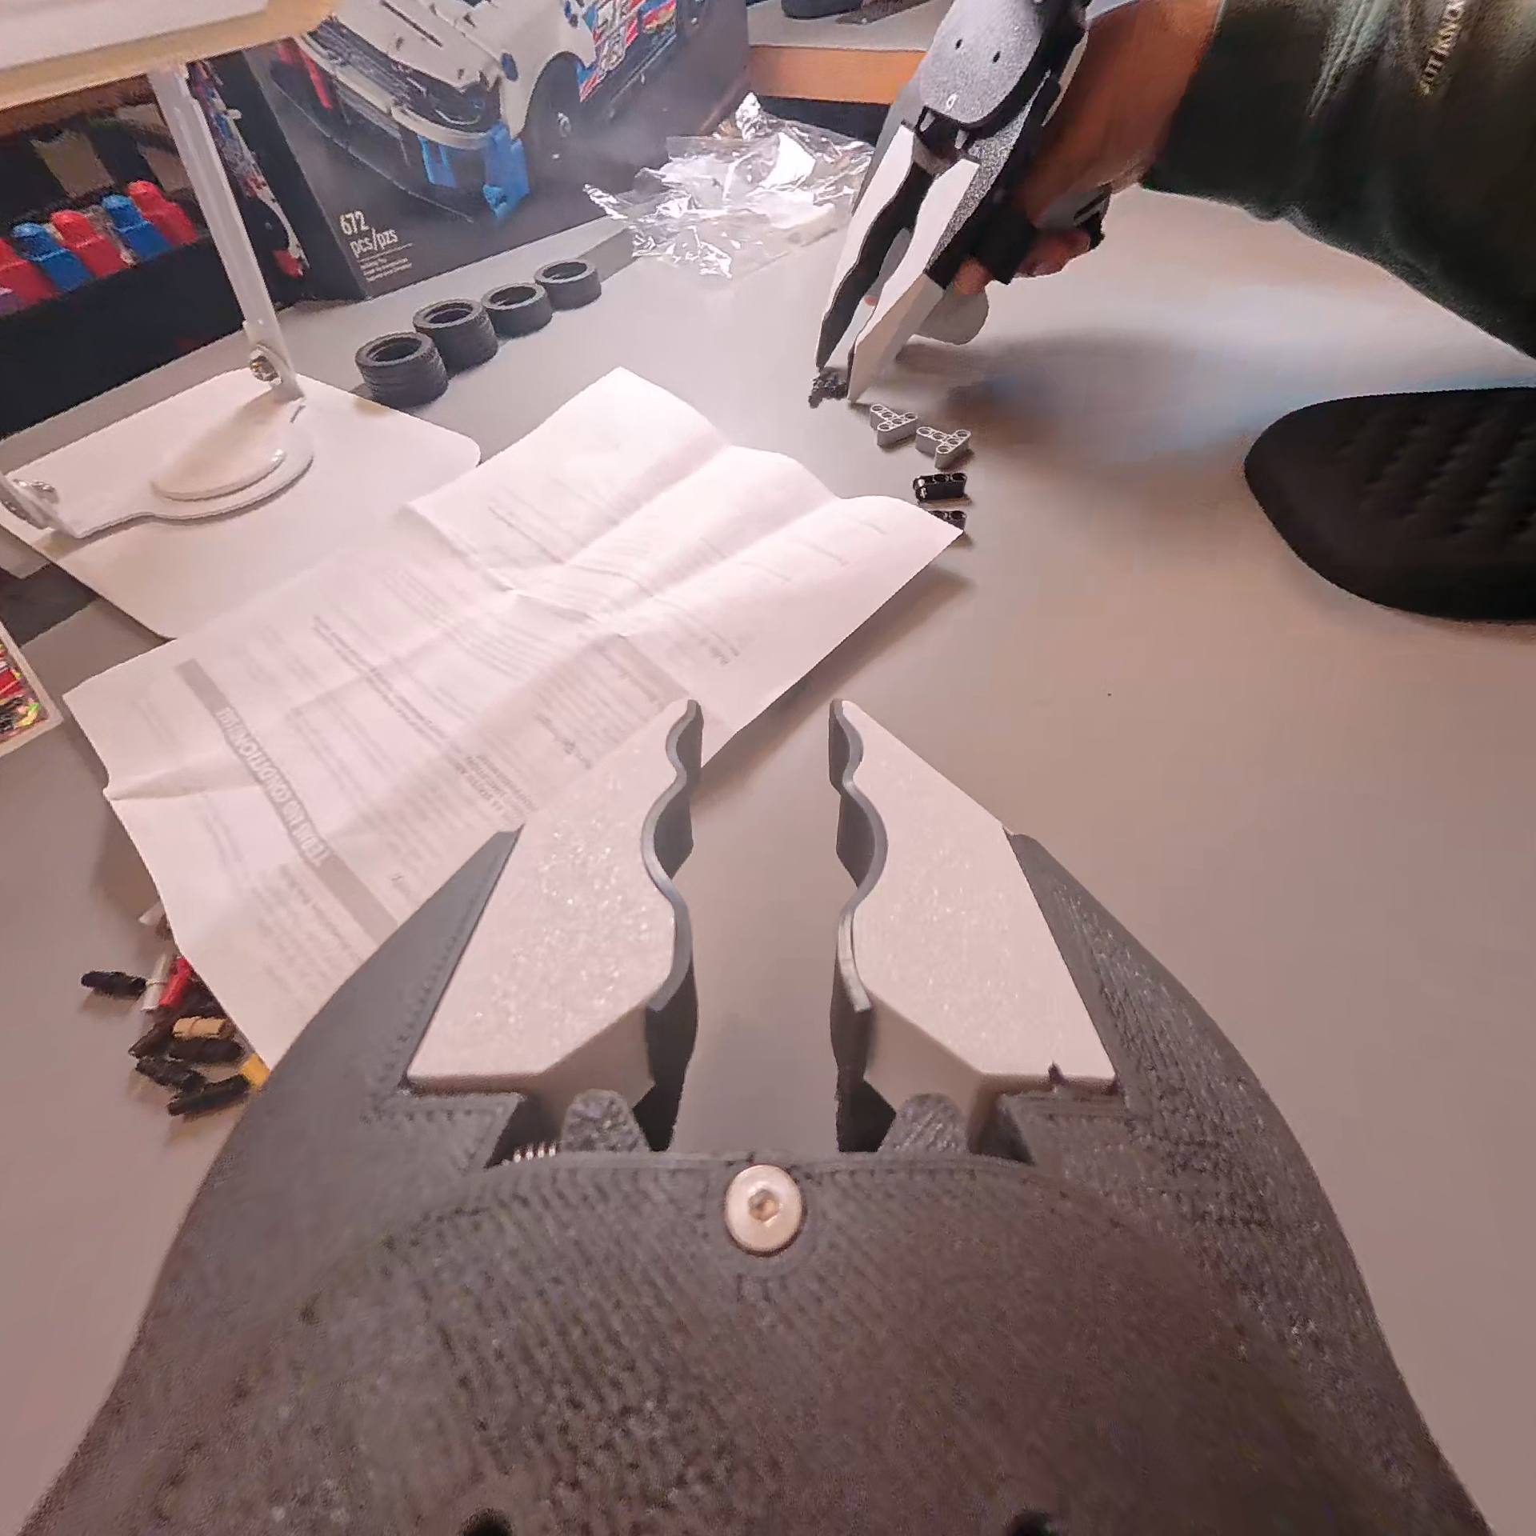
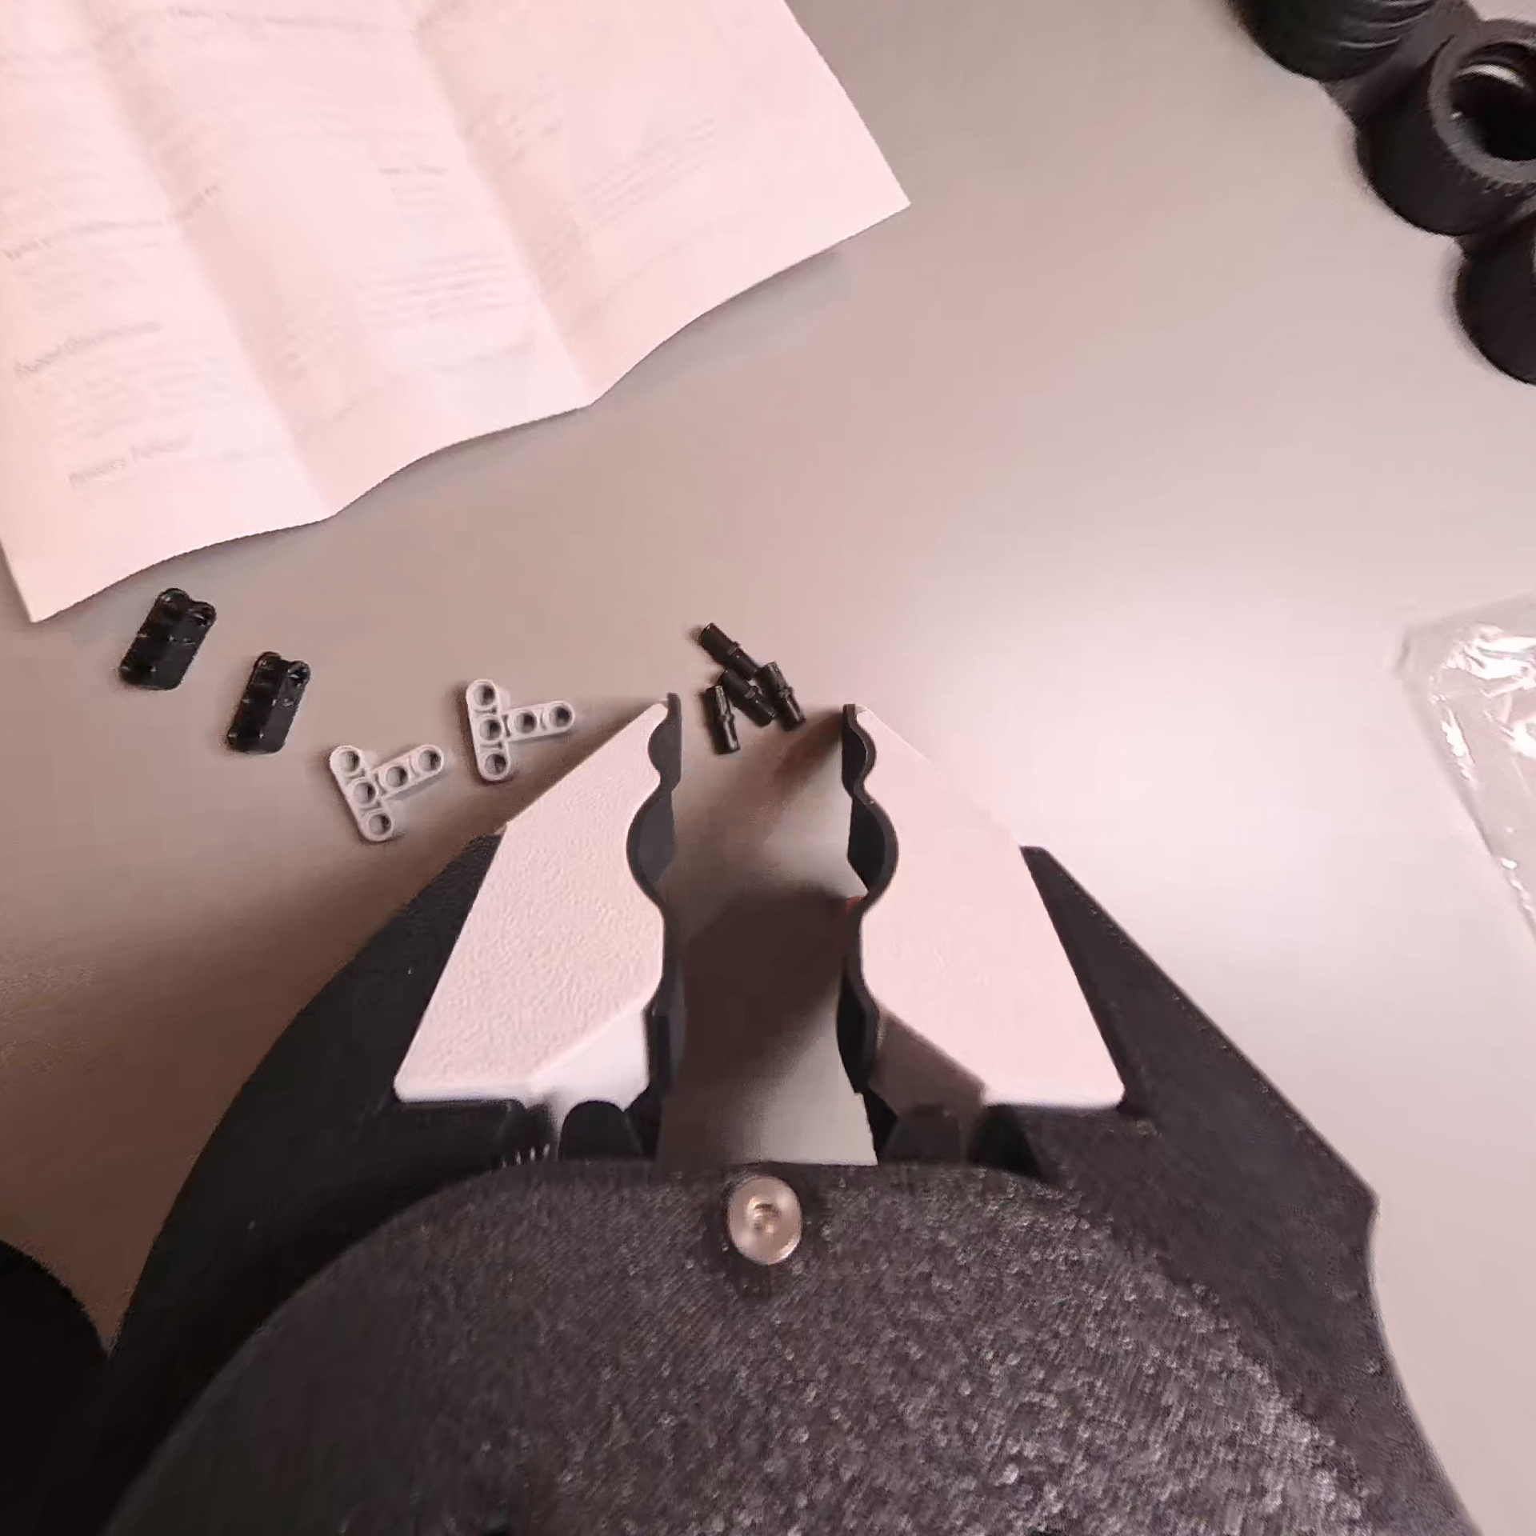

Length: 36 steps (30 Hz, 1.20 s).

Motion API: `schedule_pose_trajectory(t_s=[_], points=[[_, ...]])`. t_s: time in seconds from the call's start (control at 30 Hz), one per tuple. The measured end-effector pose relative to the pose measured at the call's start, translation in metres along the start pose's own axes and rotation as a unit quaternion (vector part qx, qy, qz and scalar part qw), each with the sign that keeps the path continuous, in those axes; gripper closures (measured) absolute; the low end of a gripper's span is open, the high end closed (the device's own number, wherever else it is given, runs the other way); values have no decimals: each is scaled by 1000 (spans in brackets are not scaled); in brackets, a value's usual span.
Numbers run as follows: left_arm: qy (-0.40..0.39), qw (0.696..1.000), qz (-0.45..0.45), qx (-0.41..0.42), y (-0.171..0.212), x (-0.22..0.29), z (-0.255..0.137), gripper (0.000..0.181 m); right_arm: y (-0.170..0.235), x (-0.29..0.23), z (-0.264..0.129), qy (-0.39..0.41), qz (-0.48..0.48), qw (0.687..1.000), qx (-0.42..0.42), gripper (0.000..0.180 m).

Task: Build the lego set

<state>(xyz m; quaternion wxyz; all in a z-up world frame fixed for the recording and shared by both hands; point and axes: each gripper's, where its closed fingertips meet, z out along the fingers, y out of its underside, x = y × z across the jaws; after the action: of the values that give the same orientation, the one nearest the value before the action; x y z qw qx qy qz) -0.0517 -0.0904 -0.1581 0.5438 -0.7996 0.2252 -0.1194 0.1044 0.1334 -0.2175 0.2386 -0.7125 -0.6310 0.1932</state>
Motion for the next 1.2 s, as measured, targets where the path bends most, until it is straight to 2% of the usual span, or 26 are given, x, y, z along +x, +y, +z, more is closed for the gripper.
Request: schedule_pose_trajectory(t_s=[0.4,0.63,0.73,0.87,1.03,1.2], points=[[1,1000,12,-9,5,3,4,152,0,-2,1,6,-16,1000,8,167],[-2,1000,12,-7,4,3,3,152,0,2,-2,-1,-15,1000,3,155],[1,1000,13,-11,5,4,5,152,-9,3,-1,-20,8,1000,6,157],[-1,1000,20,-15,7,4,5,152,-17,-2,4,-21,-16,999,-25,160],[-5,1000,24,-12,5,3,3,153,-13,-5,11,-24,-27,997,-76,165],[-6,999,31,-7,1,4,0,153,-14,-7,11,-24,-32,995,-88,166]])
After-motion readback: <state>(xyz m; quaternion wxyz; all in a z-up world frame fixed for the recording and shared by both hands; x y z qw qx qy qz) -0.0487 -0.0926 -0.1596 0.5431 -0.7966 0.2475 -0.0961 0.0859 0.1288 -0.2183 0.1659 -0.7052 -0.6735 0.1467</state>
